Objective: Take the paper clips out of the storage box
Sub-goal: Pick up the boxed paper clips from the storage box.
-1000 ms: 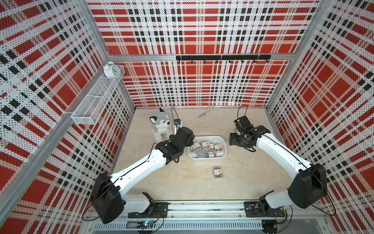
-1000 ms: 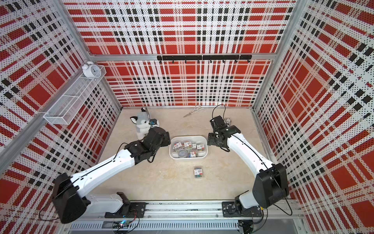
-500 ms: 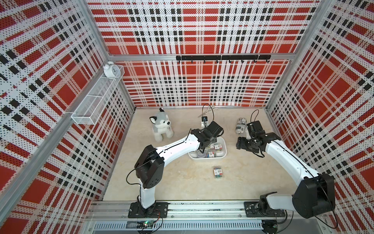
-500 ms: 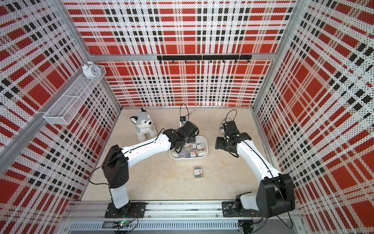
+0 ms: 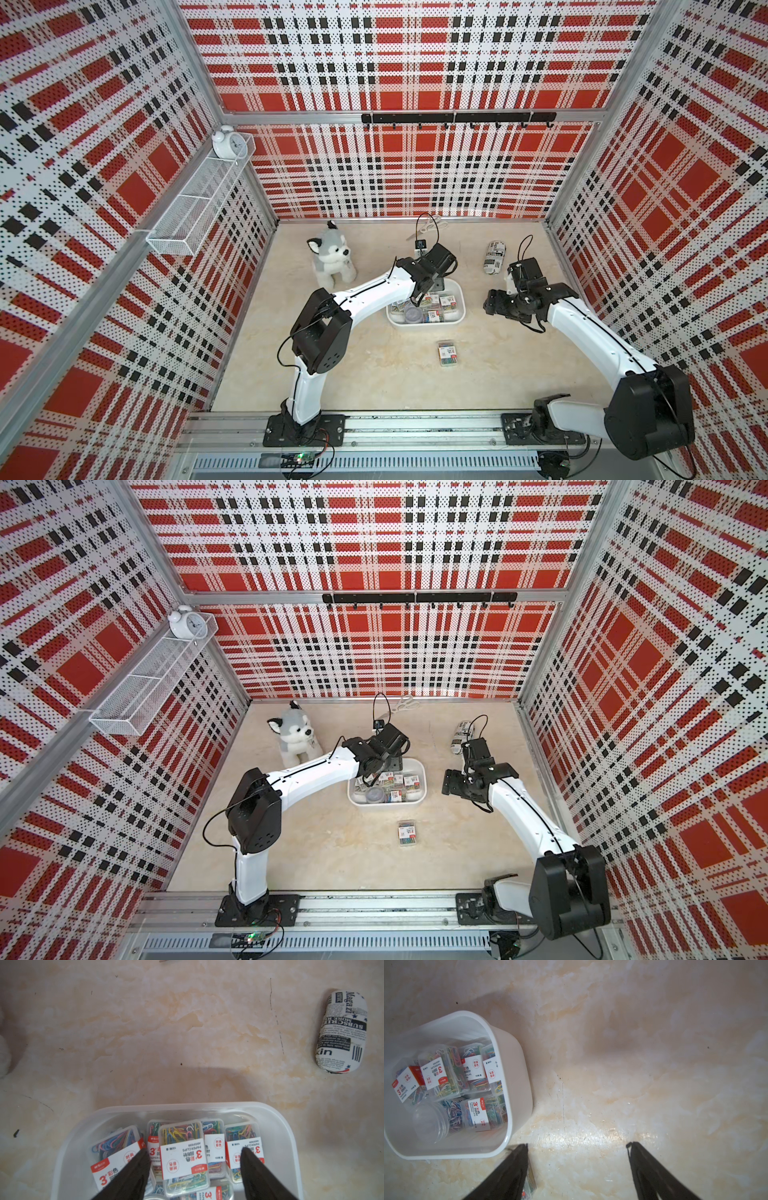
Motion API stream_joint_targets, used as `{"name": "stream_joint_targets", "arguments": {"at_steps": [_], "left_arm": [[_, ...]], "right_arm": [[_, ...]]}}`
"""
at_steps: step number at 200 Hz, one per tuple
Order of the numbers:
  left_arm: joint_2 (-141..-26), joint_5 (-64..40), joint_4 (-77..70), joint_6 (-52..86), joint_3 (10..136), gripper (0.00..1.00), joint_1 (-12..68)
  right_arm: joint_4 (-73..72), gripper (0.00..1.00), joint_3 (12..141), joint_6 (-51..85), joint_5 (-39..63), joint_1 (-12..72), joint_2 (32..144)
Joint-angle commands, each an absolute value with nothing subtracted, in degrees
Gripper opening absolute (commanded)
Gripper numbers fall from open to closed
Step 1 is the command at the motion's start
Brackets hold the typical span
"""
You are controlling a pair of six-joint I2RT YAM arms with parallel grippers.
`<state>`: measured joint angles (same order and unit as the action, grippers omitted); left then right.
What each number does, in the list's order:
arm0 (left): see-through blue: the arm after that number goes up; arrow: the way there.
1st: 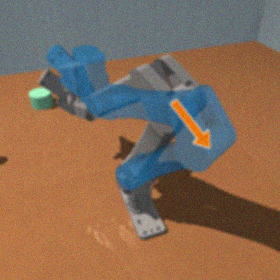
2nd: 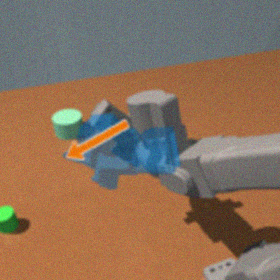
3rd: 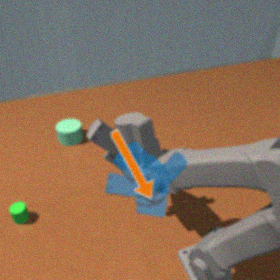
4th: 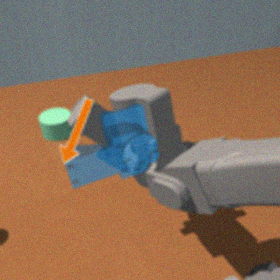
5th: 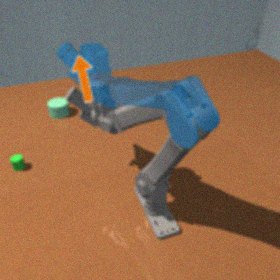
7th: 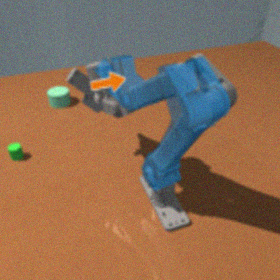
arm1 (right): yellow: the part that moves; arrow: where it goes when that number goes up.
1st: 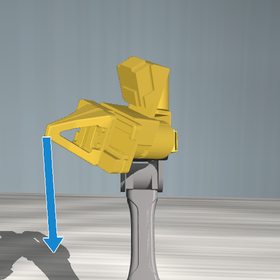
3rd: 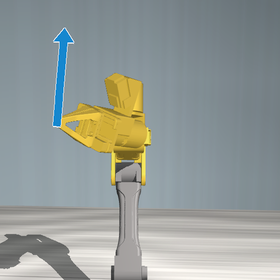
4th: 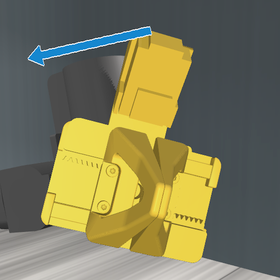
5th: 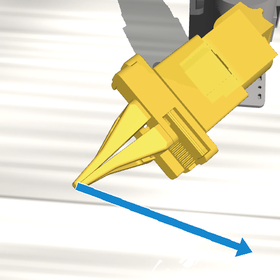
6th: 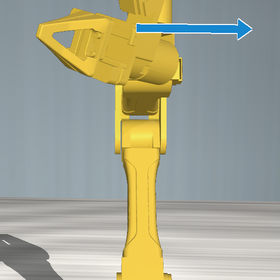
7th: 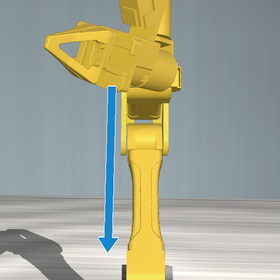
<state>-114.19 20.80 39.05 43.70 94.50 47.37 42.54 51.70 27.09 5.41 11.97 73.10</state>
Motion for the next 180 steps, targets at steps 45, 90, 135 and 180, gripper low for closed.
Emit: {"name": "stream_joint_targets", "arguments": {"at_steps": [45, 90, 135, 180], "left_arm": [[-117.6, 17.1, 39.9, 44.3, 92.6, 0.74, 46.9], [-118.5, 15.9, 40.3, 44.5, 92.1, 0.78, 46.4], [-119.4, 15.6, 40.5, 44.8, 92.3, 0.78, 46.2], [-119.6, 15.5, 40.5, 45.0, 91.8, 0.75, 46.1]], "right_arm": [[41.1, 0.81, 50.3, 26.2, 7.0, 11.6, 72.9], [41.0, 0.81, 50.4, 26.0, 8.2, 11.4, 74.4], [40.6, 0.81, 50.6, 25.9, 9.0, 11.4, 75.1], [40.5, 0.81, 50.5, 26.2, 9.0, 11.4, 75.1]]}}
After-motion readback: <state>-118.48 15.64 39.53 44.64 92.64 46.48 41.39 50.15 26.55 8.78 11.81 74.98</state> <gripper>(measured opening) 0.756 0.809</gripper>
